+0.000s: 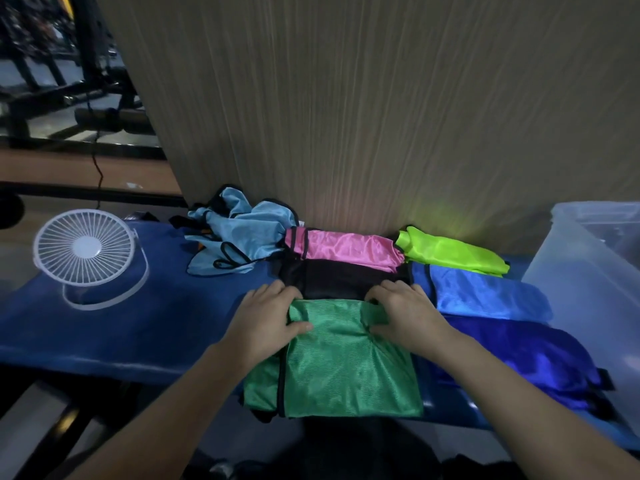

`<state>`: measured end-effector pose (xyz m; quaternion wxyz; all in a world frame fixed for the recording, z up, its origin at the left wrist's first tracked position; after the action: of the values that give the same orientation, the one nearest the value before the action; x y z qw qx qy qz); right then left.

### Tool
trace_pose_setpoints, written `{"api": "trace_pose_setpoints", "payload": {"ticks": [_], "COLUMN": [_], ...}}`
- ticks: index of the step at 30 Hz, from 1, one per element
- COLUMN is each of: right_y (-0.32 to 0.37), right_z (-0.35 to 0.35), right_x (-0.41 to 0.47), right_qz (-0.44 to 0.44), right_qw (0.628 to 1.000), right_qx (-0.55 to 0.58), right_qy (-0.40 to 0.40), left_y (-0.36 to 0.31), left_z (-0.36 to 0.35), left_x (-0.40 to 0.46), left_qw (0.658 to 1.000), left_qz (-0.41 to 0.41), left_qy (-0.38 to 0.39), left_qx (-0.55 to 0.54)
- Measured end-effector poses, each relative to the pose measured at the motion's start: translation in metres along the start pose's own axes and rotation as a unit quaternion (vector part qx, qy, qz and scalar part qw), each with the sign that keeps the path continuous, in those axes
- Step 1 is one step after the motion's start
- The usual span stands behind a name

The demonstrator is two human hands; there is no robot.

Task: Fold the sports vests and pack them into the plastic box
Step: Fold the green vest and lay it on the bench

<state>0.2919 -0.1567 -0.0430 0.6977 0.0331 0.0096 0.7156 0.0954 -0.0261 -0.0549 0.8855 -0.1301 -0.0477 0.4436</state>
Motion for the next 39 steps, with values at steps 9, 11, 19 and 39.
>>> {"api": "trace_pose_setpoints", "payload": {"ticks": [9, 11, 19, 39], "right_y": [0.007, 0.004, -0.02, 0.03], "right_z": [0.004, 0.011, 0.033, -0.009], "right_x": [0.001, 0.0, 0.004, -0.069], "right_qz": [0.027, 0.012, -0.036, 0.079], "right_qw": [0.996, 0.996, 0.987, 0.986], "right_qx": [0.083, 0.085, 0.023, 0.025], "right_qy": [0.033, 0.011, -0.152, -0.148], "left_y": [-0.006, -0.014, -0.039, -0.02], "left_z": [0.013, 0.019, 0.026, -0.003], "left_x": [-0.004, -0.002, 0.02, -0.081], "left_qw": [0.998, 0.998, 0.981, 0.987], "left_qz": [-0.025, -0.027, -0.067, -0.107], "left_qy": [0.035, 0.004, -0.17, -0.115], "left_qx": [-0.055, -0.06, -0.069, 0.024]}}
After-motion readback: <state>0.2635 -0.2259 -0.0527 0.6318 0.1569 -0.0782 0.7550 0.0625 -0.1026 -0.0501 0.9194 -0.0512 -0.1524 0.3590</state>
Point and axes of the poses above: each hand's wrist, its own x-axis towards the middle knuckle, its own z-axis out of the back of the hand, y = z × x, the point moved 4 cm from there along x, towards the middle knuckle, and after that the axes turned 15 degrees about z, right-handed, at the moved point
